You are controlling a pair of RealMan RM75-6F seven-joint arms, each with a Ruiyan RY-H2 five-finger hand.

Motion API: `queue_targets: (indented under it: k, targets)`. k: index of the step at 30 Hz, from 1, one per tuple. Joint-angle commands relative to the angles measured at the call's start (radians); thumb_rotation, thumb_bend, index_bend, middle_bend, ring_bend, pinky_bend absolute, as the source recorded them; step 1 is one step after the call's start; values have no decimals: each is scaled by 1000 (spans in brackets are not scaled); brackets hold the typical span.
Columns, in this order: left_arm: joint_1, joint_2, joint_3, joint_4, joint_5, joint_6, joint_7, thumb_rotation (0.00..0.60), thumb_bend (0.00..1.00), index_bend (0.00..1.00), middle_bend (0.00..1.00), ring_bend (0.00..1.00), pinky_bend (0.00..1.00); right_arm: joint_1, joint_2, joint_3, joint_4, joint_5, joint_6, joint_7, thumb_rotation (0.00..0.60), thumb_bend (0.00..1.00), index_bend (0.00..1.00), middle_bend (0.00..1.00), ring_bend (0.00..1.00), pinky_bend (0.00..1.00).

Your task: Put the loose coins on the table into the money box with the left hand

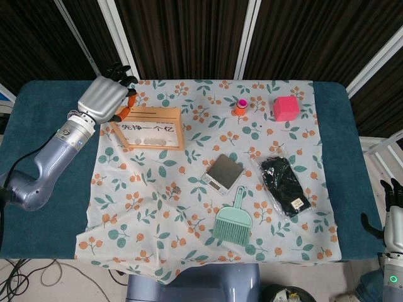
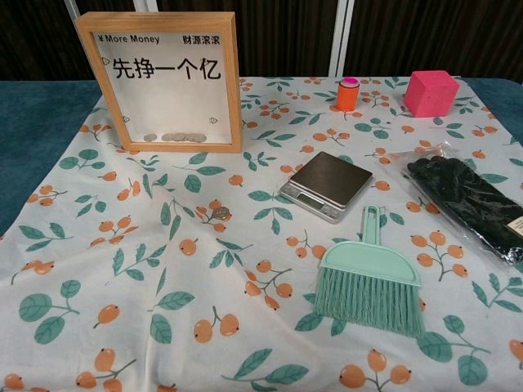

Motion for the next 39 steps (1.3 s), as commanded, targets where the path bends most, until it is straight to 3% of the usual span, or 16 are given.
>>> queue_targets:
  k: [1,6,11,17,24,39]
  targets:
    - [-45,2,16,12,-89,-49,66,600,546,770,193,0,0,0,0,0,1,2,-1,2,600,395,117,27,50,0]
    - [-122,15,61,21,-279,-104,181,600,558,771,175,0,0,0,0,4,1,6,1,3,600,394,117,27,50,0]
    - [-255,8,173,49,-532,-138,338,600,558,773,162,0,0,-1,-2,3,2,4,5,-1,600,394,117,27,50,0]
    - [-346,-30,255,64,-684,-105,416,600,562,773,162,0,0,-1,-5,4,3,3,10,-5,600,395,117,27,50,0]
    - [-366,-57,278,71,-715,-67,419,600,563,772,162,0,0,-2,-7,5,4,1,13,-3,600,394,117,27,50,0]
    - [-318,-100,247,104,-647,-54,328,600,539,752,166,0,0,-6,-4,9,-1,8,17,-1,600,395,117,27,50,0]
